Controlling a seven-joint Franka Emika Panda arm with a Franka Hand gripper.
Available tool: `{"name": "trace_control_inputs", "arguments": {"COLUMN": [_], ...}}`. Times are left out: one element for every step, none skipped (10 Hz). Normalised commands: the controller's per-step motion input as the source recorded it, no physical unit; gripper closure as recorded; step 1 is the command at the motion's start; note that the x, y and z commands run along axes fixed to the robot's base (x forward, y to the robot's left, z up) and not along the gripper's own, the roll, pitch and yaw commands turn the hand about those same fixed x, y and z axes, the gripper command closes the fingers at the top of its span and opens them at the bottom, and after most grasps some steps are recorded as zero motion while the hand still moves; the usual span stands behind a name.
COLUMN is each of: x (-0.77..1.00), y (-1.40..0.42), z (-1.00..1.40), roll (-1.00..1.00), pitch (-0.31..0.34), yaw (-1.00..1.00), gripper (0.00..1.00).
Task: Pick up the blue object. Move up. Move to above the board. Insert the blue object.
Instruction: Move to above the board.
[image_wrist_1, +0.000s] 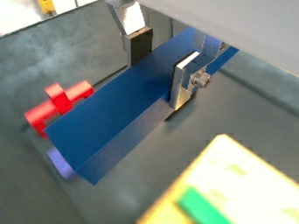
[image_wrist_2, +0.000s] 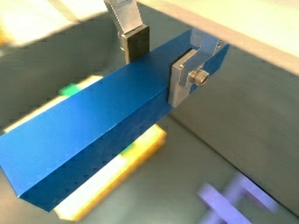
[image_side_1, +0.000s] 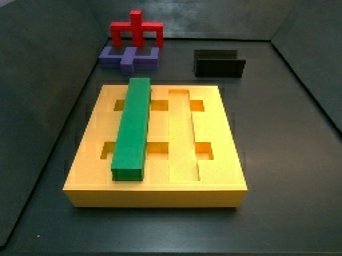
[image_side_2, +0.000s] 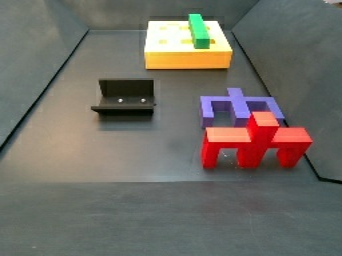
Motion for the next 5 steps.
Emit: {"name": "trace_control_inputs", "arguments": {"x": [0.66, 0.74, 0.53, 0.34, 0.17], "y": [-1.4, -1.4, -0.94, -0.56, -0.27], "z": [0.29, 0.31, 0.23, 0.15, 0.08], "roll": [0.02, 0.01, 0.02, 0.02, 0.02], "pitch": [0.043, 0.053, 0.066, 0.07, 0.069], "yaw": [1.0, 1.0, 1.0, 1.0, 1.0], "gripper": [1.0, 1.0, 1.0, 1.0, 1.0]}}
